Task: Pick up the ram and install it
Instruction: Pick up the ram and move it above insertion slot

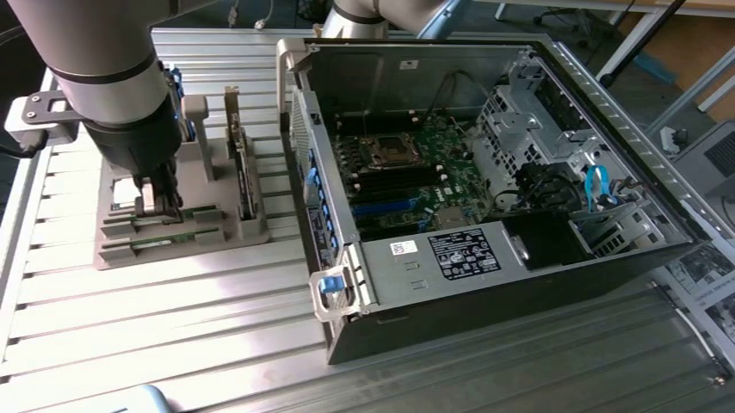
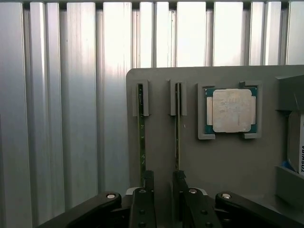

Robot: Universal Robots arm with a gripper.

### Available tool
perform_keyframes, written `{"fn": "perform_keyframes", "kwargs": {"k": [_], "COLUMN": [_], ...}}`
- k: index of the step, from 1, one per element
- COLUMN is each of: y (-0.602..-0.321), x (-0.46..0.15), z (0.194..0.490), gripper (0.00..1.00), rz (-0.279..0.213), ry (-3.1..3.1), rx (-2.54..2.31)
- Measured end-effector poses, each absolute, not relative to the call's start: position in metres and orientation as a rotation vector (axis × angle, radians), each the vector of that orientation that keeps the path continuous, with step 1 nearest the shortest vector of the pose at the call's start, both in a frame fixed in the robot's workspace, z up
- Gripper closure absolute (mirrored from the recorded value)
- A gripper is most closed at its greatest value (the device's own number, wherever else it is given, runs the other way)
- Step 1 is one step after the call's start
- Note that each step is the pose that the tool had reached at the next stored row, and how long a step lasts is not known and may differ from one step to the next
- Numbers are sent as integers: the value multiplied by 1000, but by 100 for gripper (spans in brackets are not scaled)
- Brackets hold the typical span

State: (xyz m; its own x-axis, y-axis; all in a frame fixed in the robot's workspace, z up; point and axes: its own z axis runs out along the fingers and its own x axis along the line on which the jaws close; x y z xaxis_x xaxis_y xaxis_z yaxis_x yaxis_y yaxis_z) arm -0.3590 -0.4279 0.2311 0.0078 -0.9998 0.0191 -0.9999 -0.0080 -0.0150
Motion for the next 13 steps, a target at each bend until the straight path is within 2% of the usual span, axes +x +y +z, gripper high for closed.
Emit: {"fn": "perform_keyframes", "kwargs": {"k": [13], "y": [-432], "x": [-361], "z": [225], "gripper": [70], "rz": [38], "ry": [-2210], "rx": [2228]}}
